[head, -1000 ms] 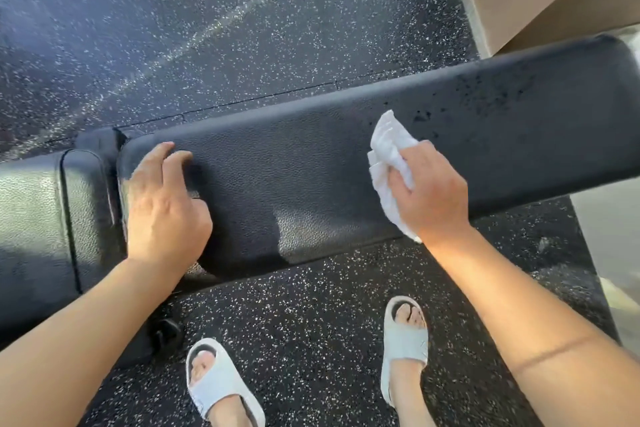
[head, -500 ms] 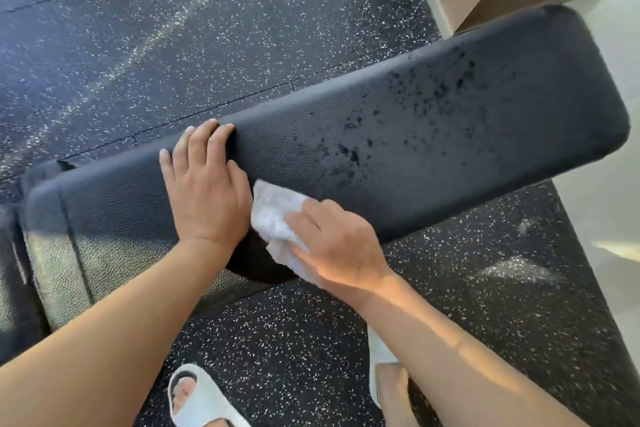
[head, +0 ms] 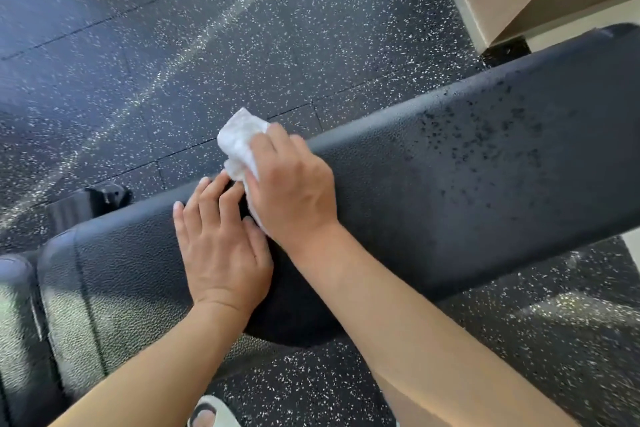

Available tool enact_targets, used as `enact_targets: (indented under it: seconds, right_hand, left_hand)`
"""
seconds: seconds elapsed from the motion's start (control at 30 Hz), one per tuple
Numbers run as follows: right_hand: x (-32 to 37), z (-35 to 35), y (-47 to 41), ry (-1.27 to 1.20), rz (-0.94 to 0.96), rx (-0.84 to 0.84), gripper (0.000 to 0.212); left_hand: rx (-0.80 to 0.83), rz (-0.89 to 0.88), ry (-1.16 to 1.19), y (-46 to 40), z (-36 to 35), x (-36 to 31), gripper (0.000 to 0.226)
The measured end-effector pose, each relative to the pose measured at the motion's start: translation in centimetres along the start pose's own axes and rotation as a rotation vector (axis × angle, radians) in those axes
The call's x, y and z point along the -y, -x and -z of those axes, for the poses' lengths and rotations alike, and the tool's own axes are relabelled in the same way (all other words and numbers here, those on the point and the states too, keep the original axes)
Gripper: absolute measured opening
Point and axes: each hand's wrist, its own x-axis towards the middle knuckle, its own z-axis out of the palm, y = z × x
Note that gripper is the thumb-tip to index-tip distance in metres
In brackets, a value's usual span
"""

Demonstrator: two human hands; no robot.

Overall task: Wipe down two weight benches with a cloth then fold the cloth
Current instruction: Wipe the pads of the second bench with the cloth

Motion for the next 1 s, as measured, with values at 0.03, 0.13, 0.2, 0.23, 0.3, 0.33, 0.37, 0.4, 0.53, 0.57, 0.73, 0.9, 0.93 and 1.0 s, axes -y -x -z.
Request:
enact_targets:
  seconds: [0.03, 0.13, 0.2, 0.23, 0.3, 0.33, 0.37, 0.4, 0.53, 0.57, 0.73, 0.9, 0.93, 1.0]
  right_hand:
    - [-0.1, 0.2, 0.6, -0.028, 0.024, 0.009, 0.019]
    - [-3.5, 2.3, 2.7, -0.037, 0.107, -0.006, 0.024]
    - [-7.4, 4.3, 3.7, 0.037, 0.123, -0.04, 0.022]
    - [-9.3, 5.1, 3.8, 0.073, 0.106, -0.051, 0.019]
    - [-11.7, 6.2, 2.9, 0.098, 0.004, -0.061, 0.019]
    - [-12.1, 6.3, 2.1, 0.093, -0.063, -0.066, 0.021]
    - [-11.9, 6.1, 1.1, 0.09, -0.125, -0.072, 0.023]
    - [-11.1, 5.7, 0.1, 0.091, -0.173, -0.075, 0.025]
    - [-5.5, 2.3, -3.2, 0.112, -0.185, -0.01, 0.018]
    - [-3.7, 1.3, -3.6, 0.093, -0.138, 0.029, 0.018]
    - [0.4, -1.4, -3.5, 0.035, 0.037, 0.15, 0.013]
    - [-5.8, 2.6, -3.4, -0.024, 0.114, 0.035, 0.024]
    - [-8.1, 3.6, -3.8, 0.022, 0.086, 0.032, 0.019]
    - [-12.6, 5.5, -4.7, 0.117, -0.019, 0.039, 0.014]
  left_hand:
    - [-0.003, -0.002, 0.002, 0.0, 0.0, 0.0, 0.046]
    - [-0.003, -0.007, -0.005, -0.1, -0.1, 0.2, 0.051]
    - [-0.003, -0.011, -0.007, 0.0, -0.1, 0.1, 0.053]
    - [-0.001, -0.011, -0.008, 0.0, -0.1, 0.2, 0.054]
    - [0.009, -0.007, -0.013, -0.1, -0.2, 0.2, 0.054]
    - [0.015, -0.006, -0.014, 0.0, -0.2, 0.3, 0.054]
    - [0.017, -0.004, -0.014, 0.0, -0.2, 0.3, 0.054]
    - [0.018, -0.001, -0.013, 0.0, -0.2, 0.3, 0.054]
    - [0.014, -0.002, -0.01, 0.0, -0.2, 0.3, 0.054]
    - [0.013, -0.005, -0.01, 0.0, -0.3, 0.4, 0.054]
    - [0.003, -0.013, -0.005, 0.0, -0.4, 0.5, 0.054]
    - [0.008, -0.018, -0.018, -0.1, -0.4, 0.6, 0.055]
    - [0.004, -0.02, -0.014, -0.1, -0.4, 0.6, 0.055]
    - [0.003, -0.027, -0.018, 0.0, -0.4, 0.6, 0.055]
